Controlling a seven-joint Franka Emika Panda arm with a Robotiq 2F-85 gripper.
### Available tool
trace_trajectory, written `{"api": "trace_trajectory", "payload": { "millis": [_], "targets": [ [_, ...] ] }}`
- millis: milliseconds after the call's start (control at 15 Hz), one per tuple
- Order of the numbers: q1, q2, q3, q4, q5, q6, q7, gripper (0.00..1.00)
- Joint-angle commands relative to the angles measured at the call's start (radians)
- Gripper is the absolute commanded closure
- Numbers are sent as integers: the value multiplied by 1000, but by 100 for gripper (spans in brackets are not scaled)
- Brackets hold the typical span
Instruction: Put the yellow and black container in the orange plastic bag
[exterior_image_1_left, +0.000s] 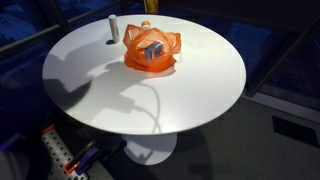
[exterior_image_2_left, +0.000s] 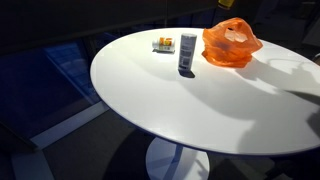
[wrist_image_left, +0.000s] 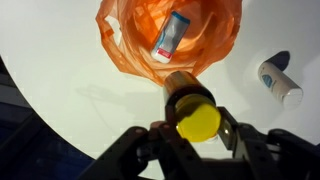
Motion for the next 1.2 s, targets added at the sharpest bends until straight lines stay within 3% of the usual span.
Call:
{"api": "trace_trajectory", "payload": {
  "millis": [0, 1133],
  "targets": [
    [-12, 26, -7, 3, 13, -25, 12, 80],
    [-13, 183, 41, -4, 18, -52, 5, 80]
  ]
}}
